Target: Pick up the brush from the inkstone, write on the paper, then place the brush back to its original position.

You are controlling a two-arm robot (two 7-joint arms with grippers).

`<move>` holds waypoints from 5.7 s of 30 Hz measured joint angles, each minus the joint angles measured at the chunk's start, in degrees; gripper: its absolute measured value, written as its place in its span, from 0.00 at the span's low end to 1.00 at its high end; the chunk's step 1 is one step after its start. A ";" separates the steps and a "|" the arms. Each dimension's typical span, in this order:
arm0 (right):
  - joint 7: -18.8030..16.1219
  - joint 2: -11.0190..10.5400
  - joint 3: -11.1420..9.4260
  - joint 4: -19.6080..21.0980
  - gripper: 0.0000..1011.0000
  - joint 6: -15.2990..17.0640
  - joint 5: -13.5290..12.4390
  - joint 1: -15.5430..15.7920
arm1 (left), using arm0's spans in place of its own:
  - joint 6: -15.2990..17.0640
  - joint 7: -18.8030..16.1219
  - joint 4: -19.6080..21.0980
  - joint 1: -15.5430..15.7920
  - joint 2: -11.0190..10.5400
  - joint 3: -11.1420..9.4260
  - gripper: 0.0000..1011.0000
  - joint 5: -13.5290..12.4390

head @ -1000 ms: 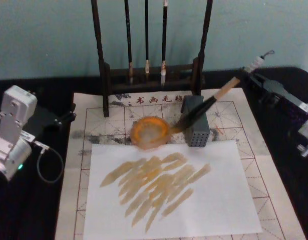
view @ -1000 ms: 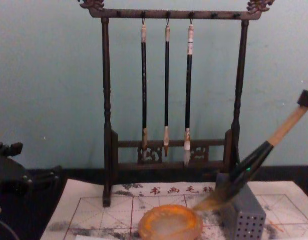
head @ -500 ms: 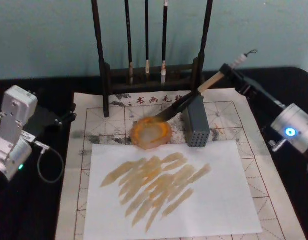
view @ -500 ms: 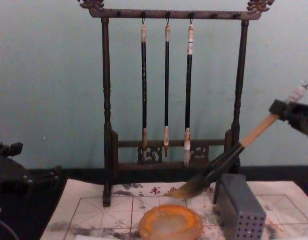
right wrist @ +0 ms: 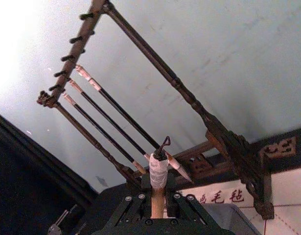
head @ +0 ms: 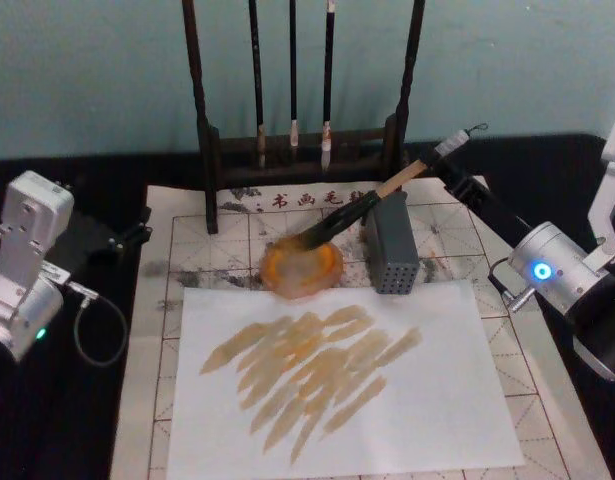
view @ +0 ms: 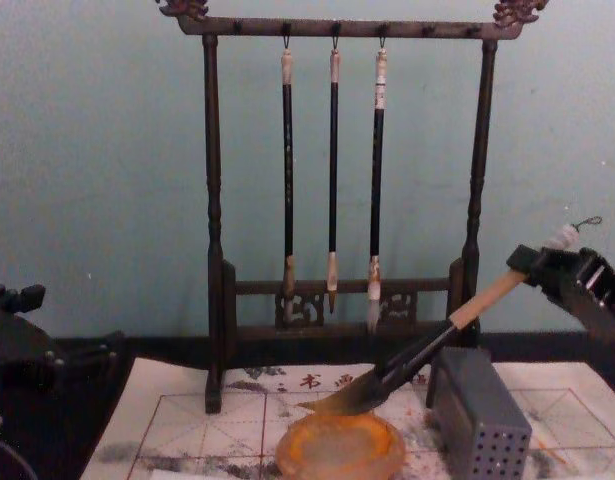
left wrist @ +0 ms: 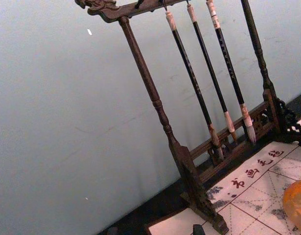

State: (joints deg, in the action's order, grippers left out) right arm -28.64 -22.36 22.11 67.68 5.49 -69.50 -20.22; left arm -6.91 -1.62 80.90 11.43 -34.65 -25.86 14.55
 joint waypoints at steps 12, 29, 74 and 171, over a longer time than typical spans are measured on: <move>-0.17 1.22 0.83 -3.47 0.17 1.51 -1.95 -0.90 | 0.00 0.00 0.00 0.00 0.00 0.00 0.99 0.00; 0.17 2.98 0.82 -7.88 0.17 2.30 -3.41 -2.43 | 0.00 0.00 0.00 0.00 0.00 0.00 0.99 0.00; 0.84 3.15 0.79 -8.45 0.30 3.04 -4.02 -2.54 | 0.00 0.00 0.00 0.00 0.00 0.00 0.99 0.00; 22.45 -2.90 4.61 0.57 0.99 -14.50 31.98 3.71 | 0.00 0.00 0.00 0.00 0.00 0.00 0.99 0.00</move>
State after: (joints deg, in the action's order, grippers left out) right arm -6.19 -25.26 26.72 68.25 -9.02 -37.53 -16.51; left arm -6.91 -1.62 80.90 11.43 -34.65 -25.86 14.55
